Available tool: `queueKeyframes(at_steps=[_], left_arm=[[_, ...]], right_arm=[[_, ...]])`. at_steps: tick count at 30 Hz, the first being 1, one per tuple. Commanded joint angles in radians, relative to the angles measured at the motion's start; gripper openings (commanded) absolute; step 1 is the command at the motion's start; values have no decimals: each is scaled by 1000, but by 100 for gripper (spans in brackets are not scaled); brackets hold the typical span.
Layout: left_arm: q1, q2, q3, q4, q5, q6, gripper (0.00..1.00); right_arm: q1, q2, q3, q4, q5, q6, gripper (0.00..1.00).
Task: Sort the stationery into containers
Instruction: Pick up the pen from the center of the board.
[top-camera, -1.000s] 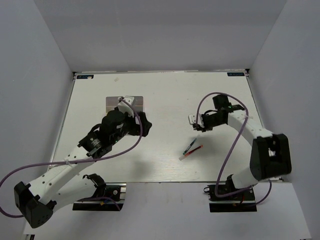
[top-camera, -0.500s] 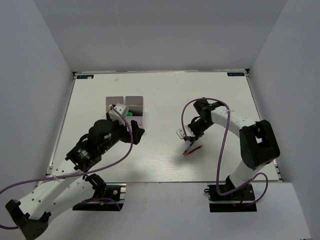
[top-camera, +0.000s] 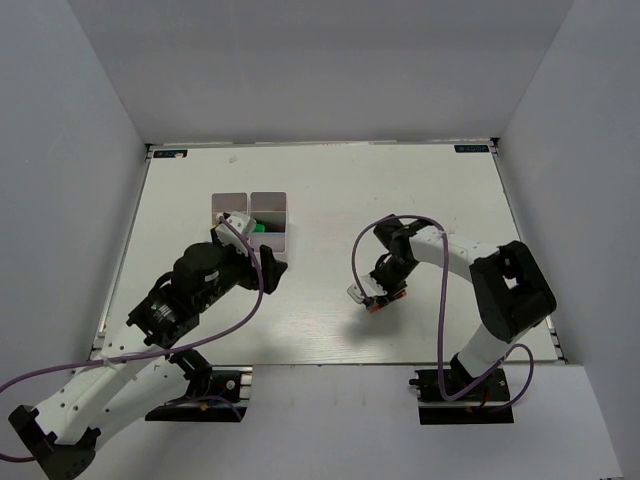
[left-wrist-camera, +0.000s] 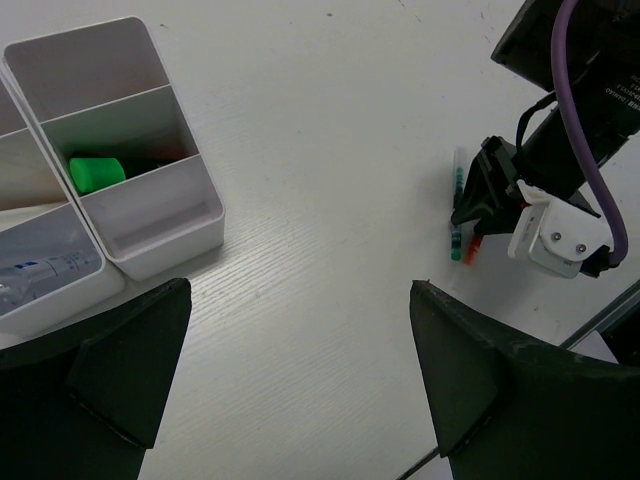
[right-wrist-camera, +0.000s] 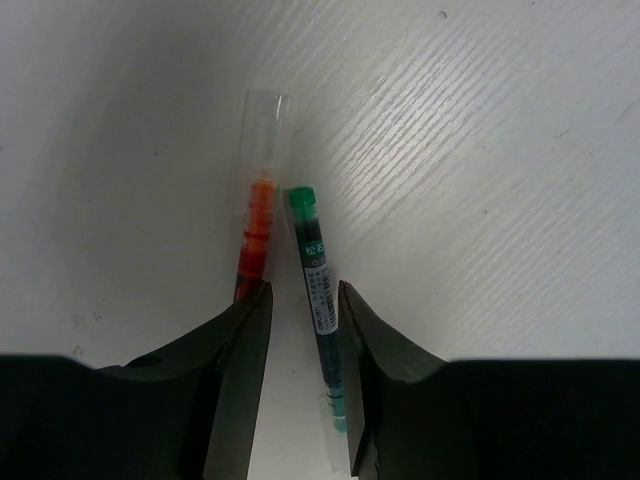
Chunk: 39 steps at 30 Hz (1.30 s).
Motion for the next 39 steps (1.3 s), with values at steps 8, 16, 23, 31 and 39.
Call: queueKeyframes(at_steps=[8,16,23,31,39], left_arm=[[5,-20,-10,-3,23,13,100],[14,-40,-10,-3,14,13,100],[14,-67,-19,-3,5,13,100],[14,-153,-28,-3,-88,-6,100],[14,-237,-37,-3,-210,-24,100]], right_arm=[[40,36,-14,79,89,39,39],[93,91,-12,99,191,46,30],[158,98,-48,113,339,74,20],[176,131,90,159,252,222,0],[191,179,527,138,19,465,0]])
